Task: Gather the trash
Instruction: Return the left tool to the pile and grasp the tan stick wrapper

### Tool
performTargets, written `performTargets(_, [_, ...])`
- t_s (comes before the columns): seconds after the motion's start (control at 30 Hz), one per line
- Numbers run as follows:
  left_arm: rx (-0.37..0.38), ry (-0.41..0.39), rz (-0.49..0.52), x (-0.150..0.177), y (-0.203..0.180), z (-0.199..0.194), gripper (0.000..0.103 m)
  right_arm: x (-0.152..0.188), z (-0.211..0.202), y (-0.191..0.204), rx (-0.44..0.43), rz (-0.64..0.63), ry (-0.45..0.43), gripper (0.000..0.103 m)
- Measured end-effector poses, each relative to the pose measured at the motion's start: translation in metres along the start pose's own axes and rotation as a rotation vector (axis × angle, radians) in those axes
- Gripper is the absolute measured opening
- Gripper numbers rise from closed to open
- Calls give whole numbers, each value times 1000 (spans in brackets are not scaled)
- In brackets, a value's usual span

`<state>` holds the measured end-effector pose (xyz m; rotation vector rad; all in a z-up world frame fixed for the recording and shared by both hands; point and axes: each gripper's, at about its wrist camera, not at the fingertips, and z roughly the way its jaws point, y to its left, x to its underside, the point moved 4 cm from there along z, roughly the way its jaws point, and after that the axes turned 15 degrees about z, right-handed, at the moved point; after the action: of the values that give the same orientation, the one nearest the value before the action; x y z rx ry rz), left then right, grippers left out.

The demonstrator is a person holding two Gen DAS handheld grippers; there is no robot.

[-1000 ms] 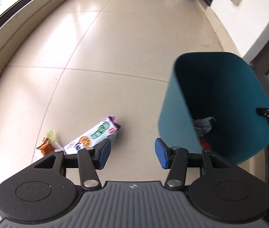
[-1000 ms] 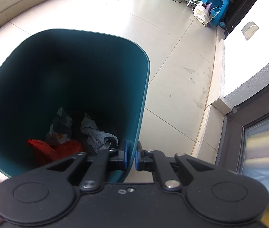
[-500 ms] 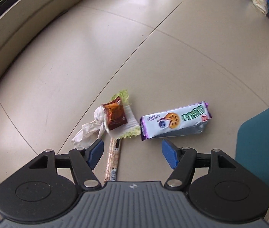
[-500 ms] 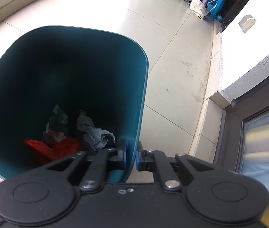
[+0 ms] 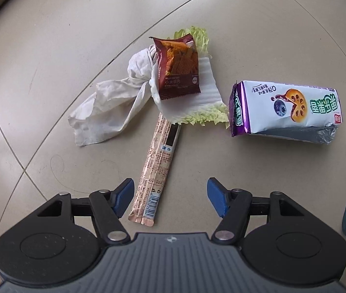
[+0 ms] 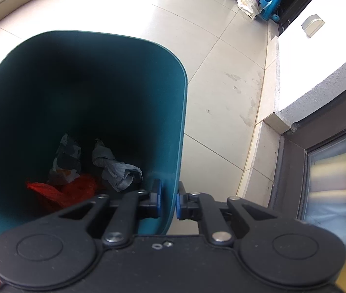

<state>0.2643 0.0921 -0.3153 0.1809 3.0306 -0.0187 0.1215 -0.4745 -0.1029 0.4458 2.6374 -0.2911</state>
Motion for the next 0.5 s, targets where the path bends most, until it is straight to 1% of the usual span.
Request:
performTargets(0.03, [7,6,-7,0,1,4,58,0,0,-1,1,3,1,10])
performTargets(0.1, [21,19,-15,0,4,12,50,0,0,-1,4,5,4,10])
performTargets(0.2, [13,31,-21,0,9,20,42,-1,0,0,8,3,7,10])
performTargets(0.27, [-4,40,-24,1,12,25,39,-1,1,1,10,1,9,10])
performTargets(0.4, [-38,47,-11,2,16,29,38,-2,1,3,13,0,8,10])
performTargets(0.43, [-39,53,-8,2,16,31,37,-2,1,2,13,-1,9,10])
performTargets(0.47, [-48,64,-2,2,15,34,33,-2,1,3,13,-2,8,10])
performTargets(0.5, [-55,58,3,2,15,35,31,-2,1,2,13,-1,9,10])
